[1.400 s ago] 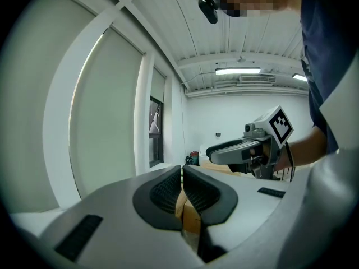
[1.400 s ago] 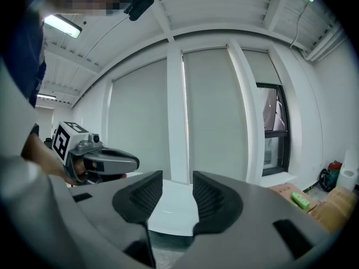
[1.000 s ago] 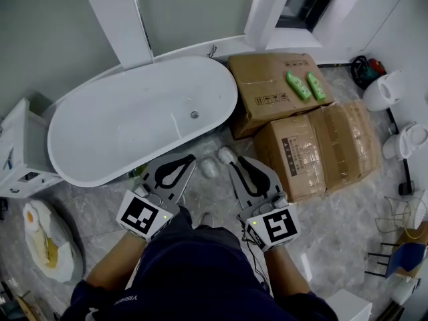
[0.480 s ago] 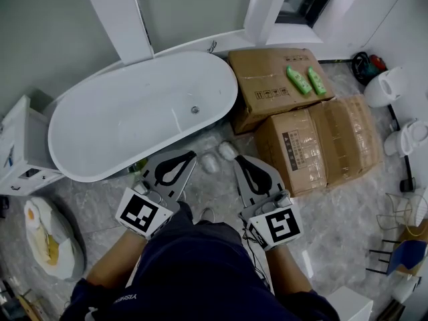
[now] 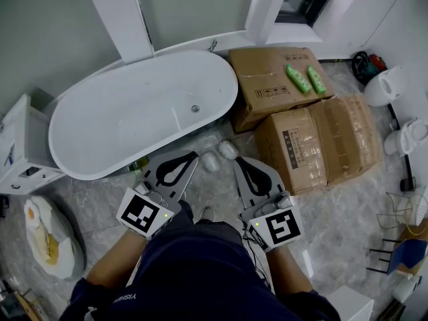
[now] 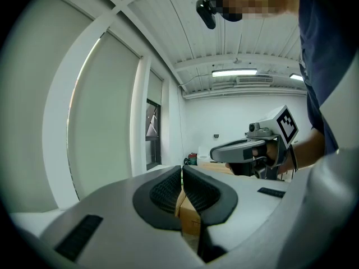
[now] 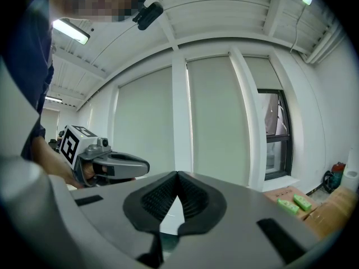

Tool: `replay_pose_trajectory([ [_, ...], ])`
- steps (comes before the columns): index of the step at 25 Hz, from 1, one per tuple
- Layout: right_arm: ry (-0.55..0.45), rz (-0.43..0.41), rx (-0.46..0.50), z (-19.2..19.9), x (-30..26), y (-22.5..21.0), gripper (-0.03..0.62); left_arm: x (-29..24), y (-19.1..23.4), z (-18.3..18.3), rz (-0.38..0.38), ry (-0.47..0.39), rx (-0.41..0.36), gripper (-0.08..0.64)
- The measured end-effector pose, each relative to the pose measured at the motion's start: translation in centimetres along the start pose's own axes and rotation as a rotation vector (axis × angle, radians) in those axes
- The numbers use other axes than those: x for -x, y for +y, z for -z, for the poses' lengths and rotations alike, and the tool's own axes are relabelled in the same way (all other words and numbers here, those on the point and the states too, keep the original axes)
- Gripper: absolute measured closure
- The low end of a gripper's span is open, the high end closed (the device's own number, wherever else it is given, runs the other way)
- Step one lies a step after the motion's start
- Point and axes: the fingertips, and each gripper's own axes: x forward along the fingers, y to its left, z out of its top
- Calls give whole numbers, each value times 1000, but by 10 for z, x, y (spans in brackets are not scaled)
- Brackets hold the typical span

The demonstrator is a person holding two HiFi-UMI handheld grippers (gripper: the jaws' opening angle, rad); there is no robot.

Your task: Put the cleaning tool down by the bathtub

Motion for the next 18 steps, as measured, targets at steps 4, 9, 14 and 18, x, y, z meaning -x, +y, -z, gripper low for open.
replay_pose_trajectory([
  [4, -2, -8, 0, 0, 1, 2, 588, -1, -1, -1, 0, 0, 12, 525],
  [9, -1, -12, -6, 3, 1, 5, 588, 1, -2, 2, 10, 9, 0, 525],
  [14, 5, -10, -22, 7, 2, 4, 588, 1, -1, 4, 4, 7, 12, 525],
  [18, 6, -12, -32, 8, 2, 6, 589, 3, 0, 9, 6, 17, 5, 525],
])
